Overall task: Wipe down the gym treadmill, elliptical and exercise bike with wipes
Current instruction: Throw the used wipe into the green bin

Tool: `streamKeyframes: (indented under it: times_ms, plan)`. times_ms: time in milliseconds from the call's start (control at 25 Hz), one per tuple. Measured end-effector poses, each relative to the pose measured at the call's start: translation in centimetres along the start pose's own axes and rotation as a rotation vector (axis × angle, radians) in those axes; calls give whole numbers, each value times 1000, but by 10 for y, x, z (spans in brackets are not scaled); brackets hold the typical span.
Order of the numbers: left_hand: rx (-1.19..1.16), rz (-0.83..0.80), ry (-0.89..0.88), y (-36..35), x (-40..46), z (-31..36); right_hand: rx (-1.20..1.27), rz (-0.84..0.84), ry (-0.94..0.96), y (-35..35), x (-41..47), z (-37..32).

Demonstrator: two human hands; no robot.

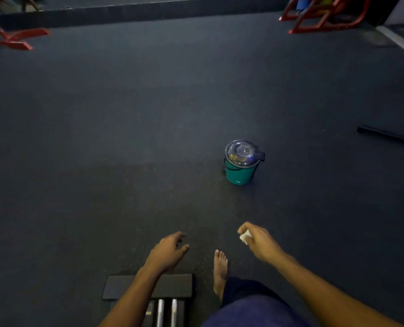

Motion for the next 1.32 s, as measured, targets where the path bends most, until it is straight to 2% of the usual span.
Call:
streamKeyframes:
  times_ms: [120,440,600,760,920,1000,1120,1240,1320]
  plan:
    - [64,-29,13,58,60,5,103,46,-50,35,77,-23]
    - [105,-13,-16,179,211,21,38,163,-71,116,229,-79]
    - [160,-71,-120,226,309,30,3,256,-132,144,299,-95]
    - [241,-159,-211,283,401,37,27,259,-265,166,357,-116]
    - [397,-271,-311,341,483,61,168,309,-374,180,395,-147]
    - [479,-308,-367,360,527,80,241,379,-421,189,411,-155]
    - [558,-362,-430,374,589,119,240,399,-465,198,439,-152]
    - [644,-450,-509,372,646,163,325,454,-535,205,476,-130]
    - [746,-508,-561,371,679,191,363,434,-589,206,497,-119]
Point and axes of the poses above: each hand's wrist, its own x-axis towards the middle knuckle, its own y-axis out of the back of the hand, z = x × y, the point moved 3 cm from there along x, towards the middle knuckle, and after that the axes turned 4 degrees about -y, right-handed, at the moved point
